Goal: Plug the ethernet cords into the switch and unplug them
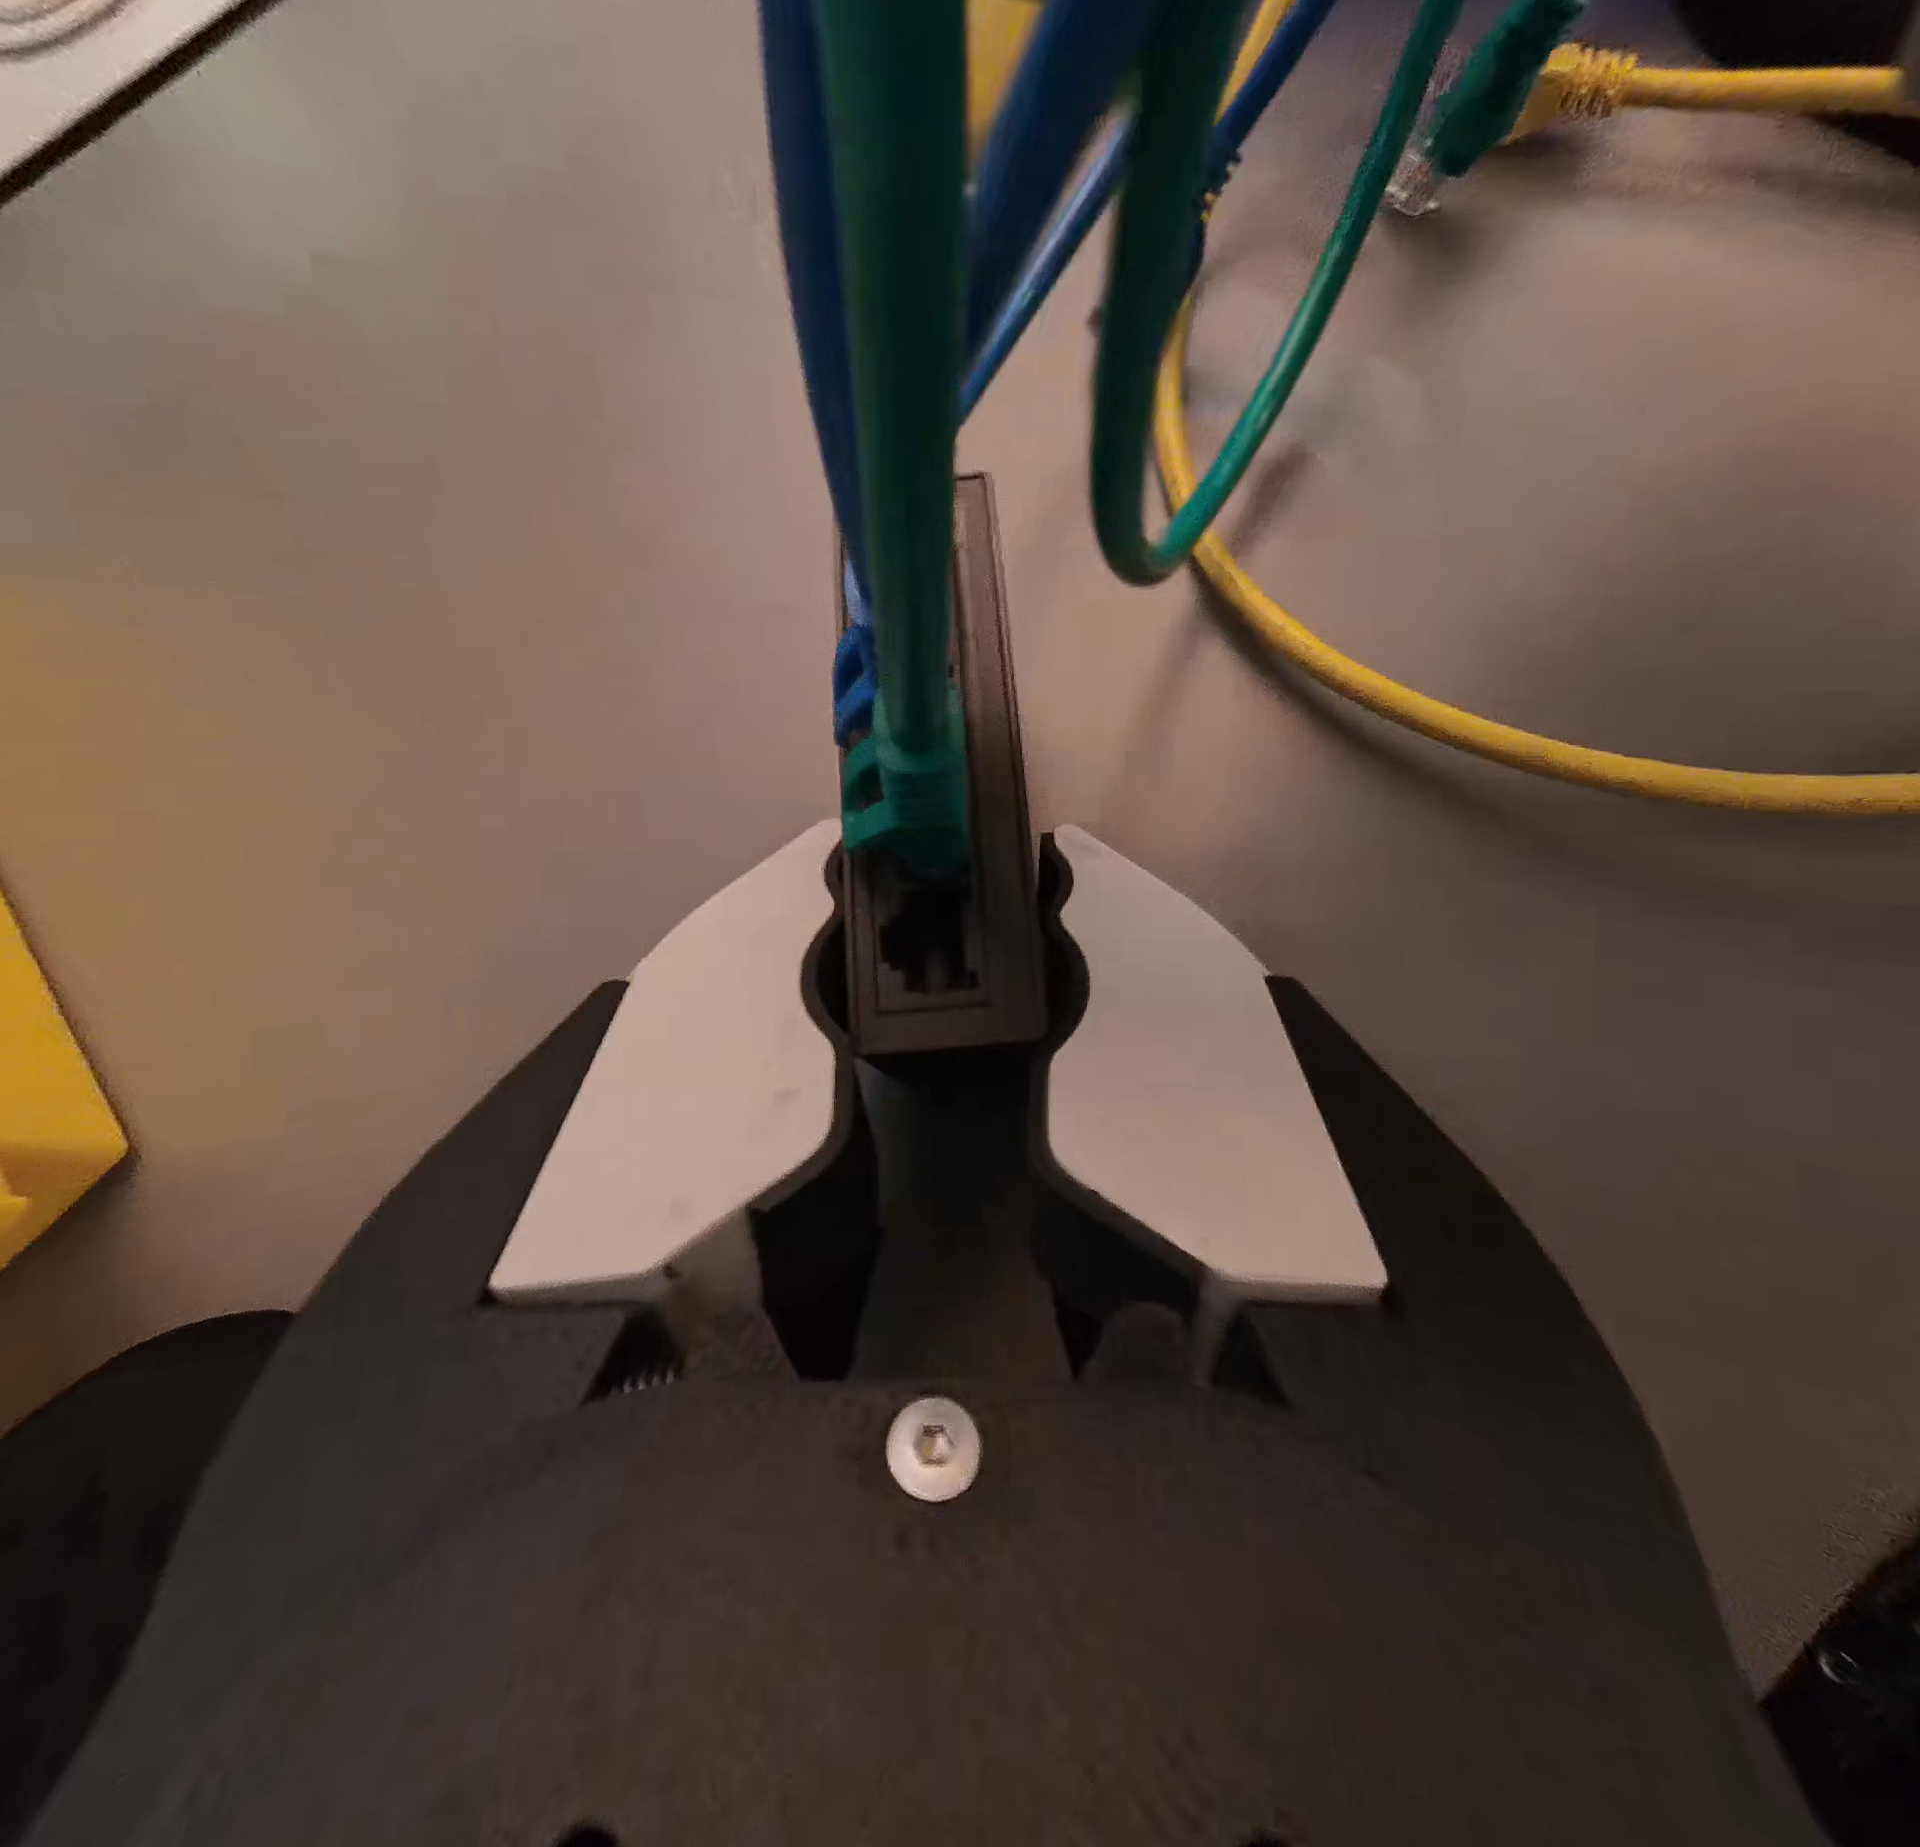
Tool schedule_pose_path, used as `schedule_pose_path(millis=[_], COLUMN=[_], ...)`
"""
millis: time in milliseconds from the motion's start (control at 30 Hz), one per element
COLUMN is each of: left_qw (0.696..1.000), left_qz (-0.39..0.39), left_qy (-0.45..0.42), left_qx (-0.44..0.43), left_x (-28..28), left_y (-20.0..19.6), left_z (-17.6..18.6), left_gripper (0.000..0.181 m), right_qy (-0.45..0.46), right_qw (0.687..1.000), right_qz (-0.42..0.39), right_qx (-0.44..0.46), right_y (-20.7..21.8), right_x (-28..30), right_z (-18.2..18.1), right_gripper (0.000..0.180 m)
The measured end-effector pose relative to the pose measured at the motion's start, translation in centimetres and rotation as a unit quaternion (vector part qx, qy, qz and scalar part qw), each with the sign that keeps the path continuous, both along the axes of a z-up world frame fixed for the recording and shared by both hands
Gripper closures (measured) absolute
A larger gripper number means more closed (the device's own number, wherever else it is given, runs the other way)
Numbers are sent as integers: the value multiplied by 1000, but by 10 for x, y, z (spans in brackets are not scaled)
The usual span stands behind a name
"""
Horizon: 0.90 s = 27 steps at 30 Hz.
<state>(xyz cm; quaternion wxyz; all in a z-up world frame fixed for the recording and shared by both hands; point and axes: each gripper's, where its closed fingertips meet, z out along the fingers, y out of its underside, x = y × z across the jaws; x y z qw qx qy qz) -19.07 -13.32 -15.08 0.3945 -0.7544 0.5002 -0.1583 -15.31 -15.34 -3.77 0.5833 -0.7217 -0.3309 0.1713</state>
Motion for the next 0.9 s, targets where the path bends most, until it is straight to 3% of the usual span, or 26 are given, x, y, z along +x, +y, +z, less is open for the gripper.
schedule_pose_path(millis=[33, 133, 267, 433, 567, 900], left_qw=[1000, 997, 997, 997, 996, 996], left_qz=[2, -4, -13, -21, -44, -33], left_qy=[-3, -8, -5, -1, -5, 2], left_qx=[-18, -76, -75, -76, -74, 88], left_x=[-1, -2, -1, 3, 7, -4], left_y=[3, 7, 13, 18, 21, 51], left_z=[-2, -8, -8, -8, -7, 33], left_gripper=[149, 135, 140, 132, 148, 153], right_qy=[-1, 0, 6, 11, 12, 46], right_qw=[1000, 1000, 1000, 1000, 1000, 998], right_qz=[0, -4, -6, -6, -12, -13], right_qx=[-1, 1, -2, -6, -8, -29], right_y=[1, 2, 3, 2, 0, -13], right_x=[0, 2, 4, 7, 12, 22], right_z=[0, 0, -1, -3, -4, -7], right_gripper=[173, 173, 173, 174, 174, 173])
